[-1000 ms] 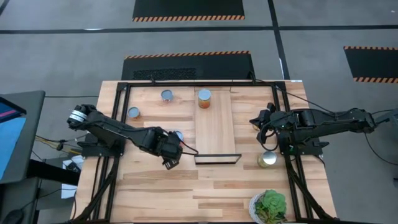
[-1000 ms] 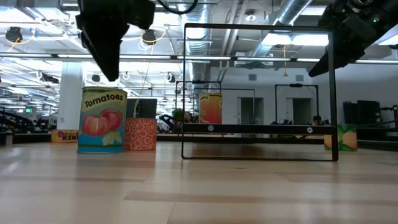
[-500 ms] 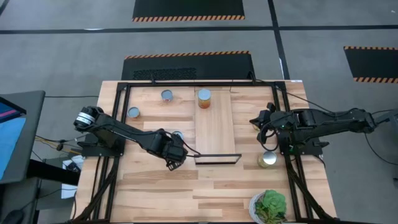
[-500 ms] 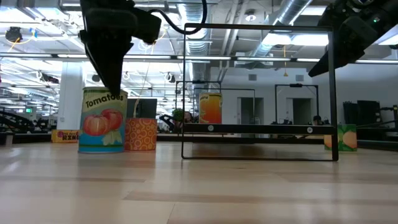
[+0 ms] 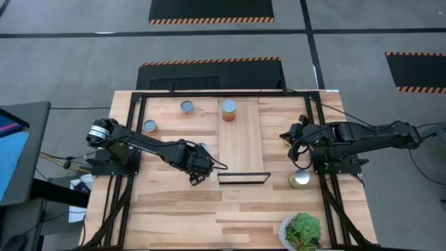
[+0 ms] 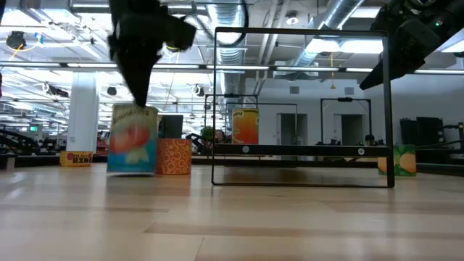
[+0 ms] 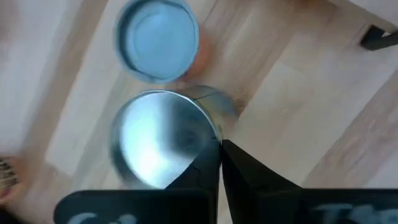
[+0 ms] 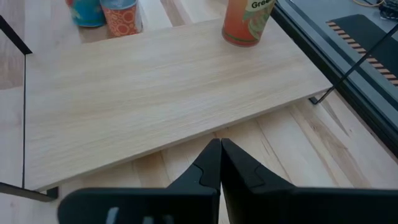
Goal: Pick and place cans onto a shelf
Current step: Put the canned tomatoes on the shelf
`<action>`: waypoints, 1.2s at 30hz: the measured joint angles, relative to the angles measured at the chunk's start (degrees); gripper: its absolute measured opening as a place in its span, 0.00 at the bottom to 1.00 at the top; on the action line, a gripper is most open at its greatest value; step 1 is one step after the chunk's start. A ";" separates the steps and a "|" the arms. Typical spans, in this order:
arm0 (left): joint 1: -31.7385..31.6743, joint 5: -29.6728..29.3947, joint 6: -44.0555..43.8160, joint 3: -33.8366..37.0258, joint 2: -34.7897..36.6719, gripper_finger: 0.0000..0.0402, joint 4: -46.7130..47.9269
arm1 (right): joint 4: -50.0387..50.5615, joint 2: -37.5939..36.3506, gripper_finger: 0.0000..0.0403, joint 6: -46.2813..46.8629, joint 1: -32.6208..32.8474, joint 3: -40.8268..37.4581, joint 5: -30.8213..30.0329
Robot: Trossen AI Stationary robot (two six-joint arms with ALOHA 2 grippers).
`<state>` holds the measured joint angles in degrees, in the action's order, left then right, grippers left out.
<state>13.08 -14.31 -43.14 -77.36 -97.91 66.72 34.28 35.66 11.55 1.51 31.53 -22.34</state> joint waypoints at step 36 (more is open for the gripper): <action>-15.72 2.52 34.86 -23.23 -12.30 0.00 -15.54 | -1.01 -0.04 0.07 0.04 0.00 -0.04 0.02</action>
<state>-2.63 -11.78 -8.27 -100.59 -110.21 51.18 33.27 35.62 11.60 1.51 31.48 -22.33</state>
